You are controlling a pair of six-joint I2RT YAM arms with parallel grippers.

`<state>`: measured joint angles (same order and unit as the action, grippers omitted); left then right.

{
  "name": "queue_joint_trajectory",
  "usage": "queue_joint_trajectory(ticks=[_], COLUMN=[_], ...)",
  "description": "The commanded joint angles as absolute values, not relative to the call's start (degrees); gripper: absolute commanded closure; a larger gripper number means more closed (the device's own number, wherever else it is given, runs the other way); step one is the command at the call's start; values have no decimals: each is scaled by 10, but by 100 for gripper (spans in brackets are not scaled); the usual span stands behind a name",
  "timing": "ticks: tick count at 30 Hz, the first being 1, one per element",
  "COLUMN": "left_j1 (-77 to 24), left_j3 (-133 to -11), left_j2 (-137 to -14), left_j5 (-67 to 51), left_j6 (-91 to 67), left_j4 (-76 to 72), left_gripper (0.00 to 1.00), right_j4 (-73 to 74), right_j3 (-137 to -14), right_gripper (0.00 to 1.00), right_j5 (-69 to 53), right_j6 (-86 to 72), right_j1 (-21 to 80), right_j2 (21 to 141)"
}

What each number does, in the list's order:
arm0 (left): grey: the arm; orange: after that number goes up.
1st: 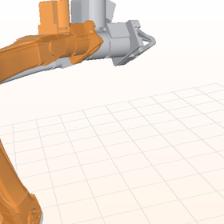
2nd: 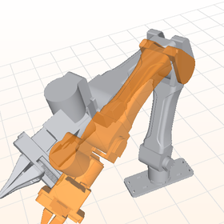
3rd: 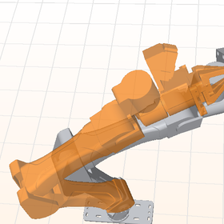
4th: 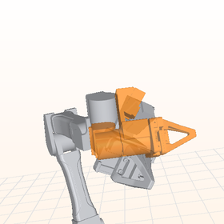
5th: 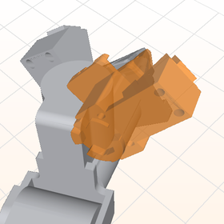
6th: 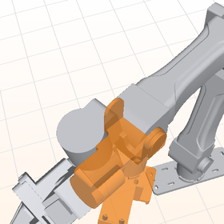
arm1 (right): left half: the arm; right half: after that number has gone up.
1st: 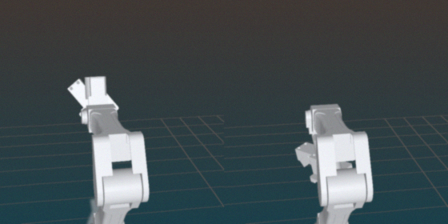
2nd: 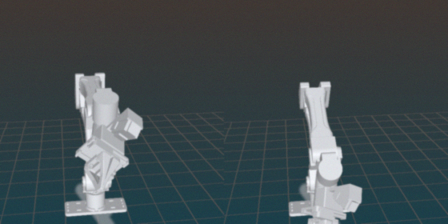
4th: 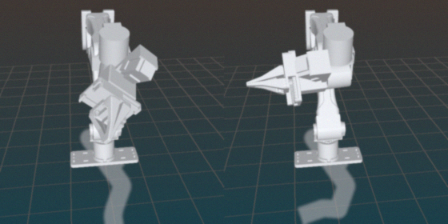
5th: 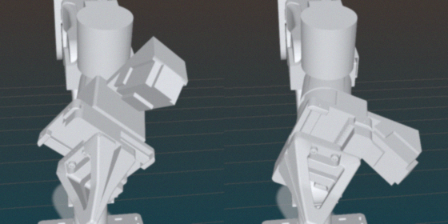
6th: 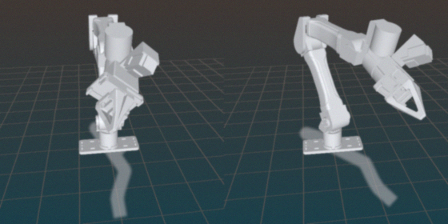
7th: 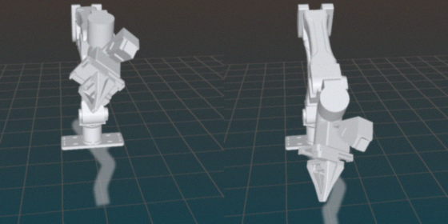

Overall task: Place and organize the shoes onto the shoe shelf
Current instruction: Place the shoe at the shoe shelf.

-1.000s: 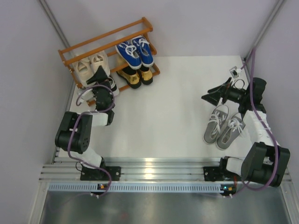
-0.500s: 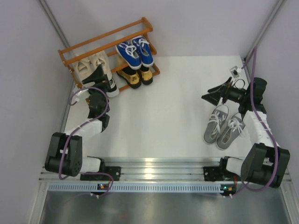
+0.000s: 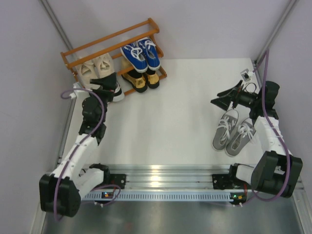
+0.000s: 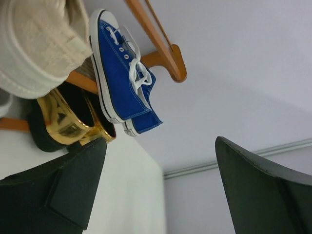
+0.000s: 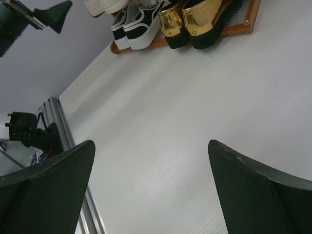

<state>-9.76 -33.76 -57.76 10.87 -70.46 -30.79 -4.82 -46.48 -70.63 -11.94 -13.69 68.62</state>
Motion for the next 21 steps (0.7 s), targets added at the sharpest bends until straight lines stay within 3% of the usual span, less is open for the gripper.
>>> queue_joint_trajectory(ticks=[1,4,8,21], left_j1=[-90,-90,-90,-89], left_j3=[-470,-596,-745,-818], left_j2=[-512,-526,-591,-684], left_j5=[79,119,156,94], left_j6=[-430,-282,-197,-160], left_j4=[-3,164,259,272], left_gripper=[1,1,1,3], right_j4=[-68,-67,-66,-63], right_j3=[-466,-466,-466,-461], right_gripper=[1,1,1,1], right_j5=[-722,-722,-718,-700], right_j6=[-98,-98,-98,-96], right_j1=[-147,-147,-147,-146], right_j2=[671,669,667,666])
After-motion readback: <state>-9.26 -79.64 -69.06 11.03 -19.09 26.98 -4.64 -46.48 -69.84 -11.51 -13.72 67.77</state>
